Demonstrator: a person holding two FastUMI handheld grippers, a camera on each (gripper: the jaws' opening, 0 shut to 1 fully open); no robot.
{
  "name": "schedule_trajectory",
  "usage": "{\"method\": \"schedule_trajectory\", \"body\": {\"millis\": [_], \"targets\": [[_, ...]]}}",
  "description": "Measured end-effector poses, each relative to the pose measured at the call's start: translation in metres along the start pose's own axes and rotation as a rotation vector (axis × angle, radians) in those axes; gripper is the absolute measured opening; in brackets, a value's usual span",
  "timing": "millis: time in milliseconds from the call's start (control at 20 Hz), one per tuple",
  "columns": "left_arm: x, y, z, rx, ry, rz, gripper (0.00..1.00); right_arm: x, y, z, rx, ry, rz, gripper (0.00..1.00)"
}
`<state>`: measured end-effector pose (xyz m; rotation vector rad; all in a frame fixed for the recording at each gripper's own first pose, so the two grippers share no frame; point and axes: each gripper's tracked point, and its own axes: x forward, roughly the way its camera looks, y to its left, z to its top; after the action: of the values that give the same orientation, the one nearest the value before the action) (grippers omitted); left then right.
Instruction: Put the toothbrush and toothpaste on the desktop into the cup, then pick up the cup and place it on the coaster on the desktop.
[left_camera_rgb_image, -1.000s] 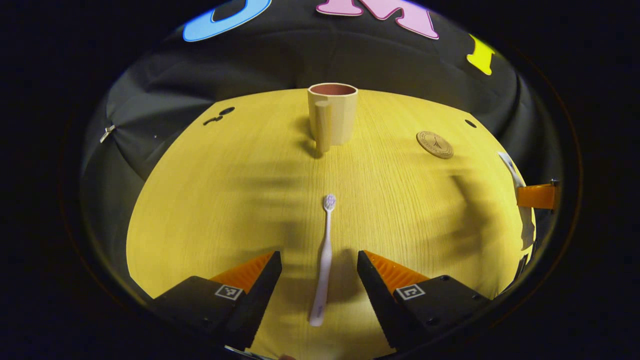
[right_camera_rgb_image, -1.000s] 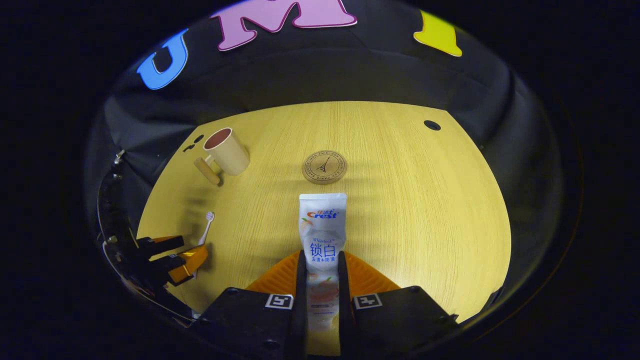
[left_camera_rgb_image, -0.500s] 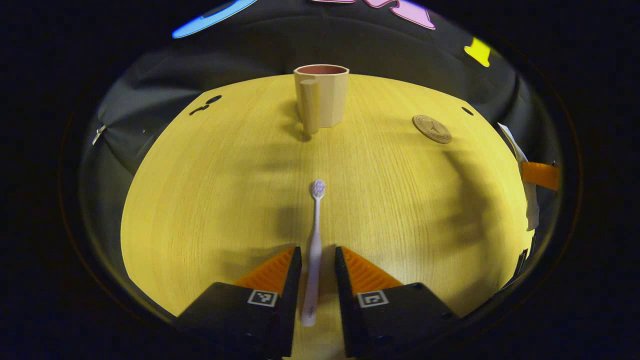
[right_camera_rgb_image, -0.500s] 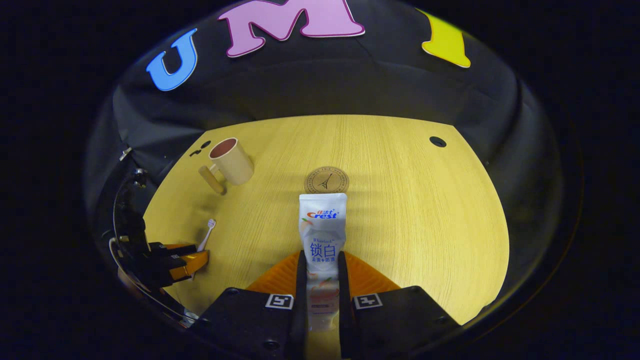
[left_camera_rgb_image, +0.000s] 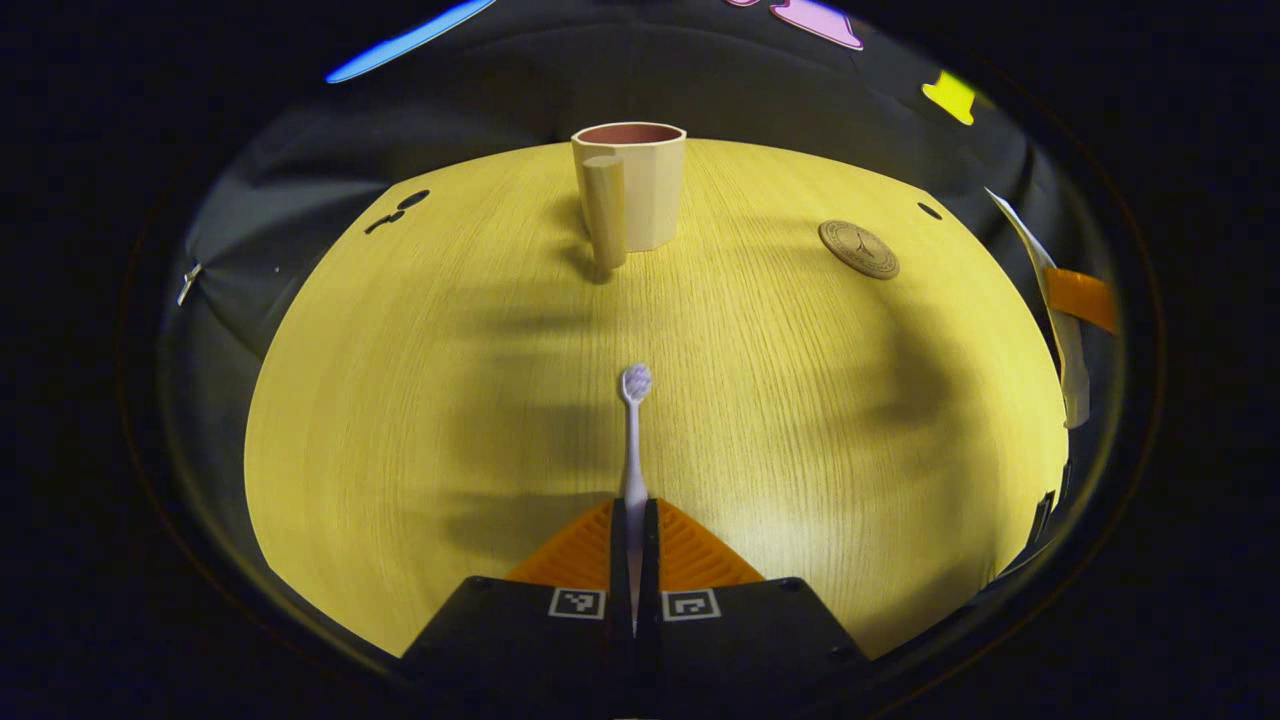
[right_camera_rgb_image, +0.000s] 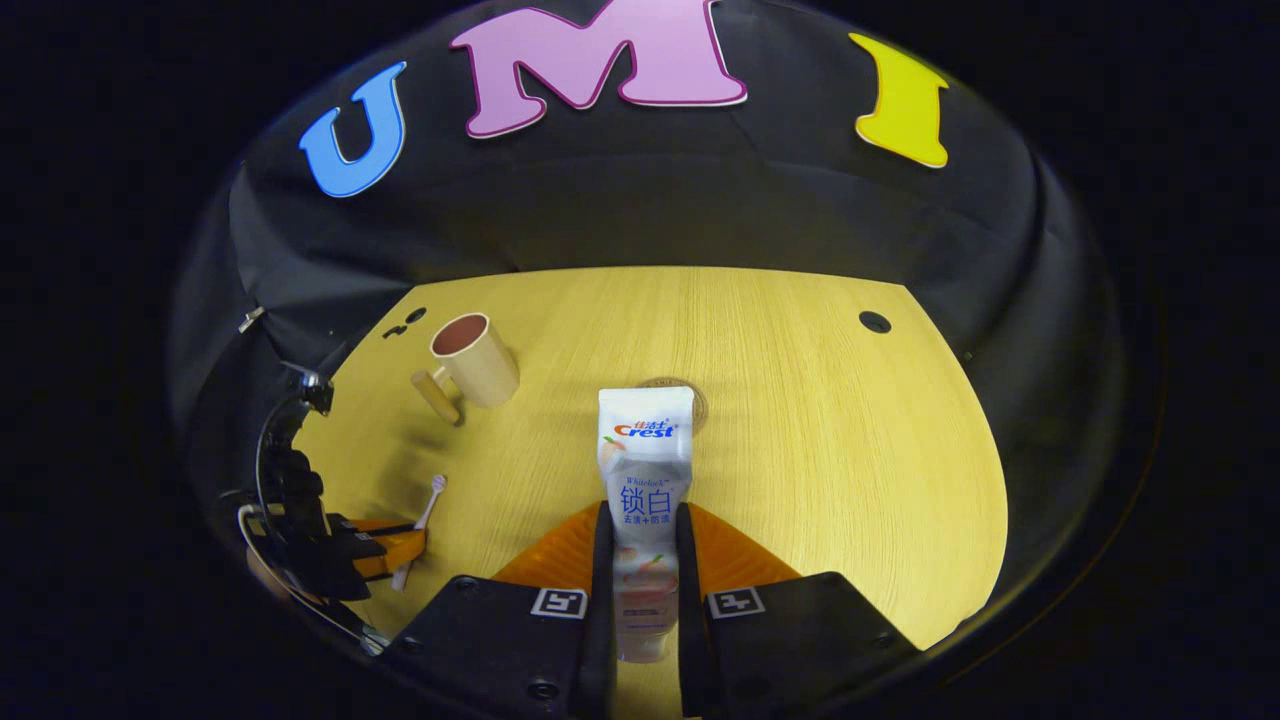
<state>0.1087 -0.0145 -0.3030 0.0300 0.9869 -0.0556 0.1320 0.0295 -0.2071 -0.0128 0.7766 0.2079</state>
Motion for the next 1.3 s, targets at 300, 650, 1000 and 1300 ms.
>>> {"method": "schedule_trajectory", "body": {"millis": [300,650,1000,1300], "targets": [[-0.026,0.008,-0.002,-0.12,-0.123,-0.042,0.06,0.014,0.033,0.06,-0.029,-0.103,0.033,0.29],[-0.081,0.027,0.015,-0.143,-0.238,-0.027,0.06,0.046,0.097,0.139,-0.025,-0.239,0.141,0.28],[-0.124,0.053,0.044,-0.17,-0.322,0.006,0.06,0.093,0.157,0.208,-0.015,-0.376,0.24,0.28],[-0.129,0.071,0.061,-0.231,-0.38,-0.001,0.06,0.143,0.188,0.218,0.038,-0.401,0.271,0.28]]}}
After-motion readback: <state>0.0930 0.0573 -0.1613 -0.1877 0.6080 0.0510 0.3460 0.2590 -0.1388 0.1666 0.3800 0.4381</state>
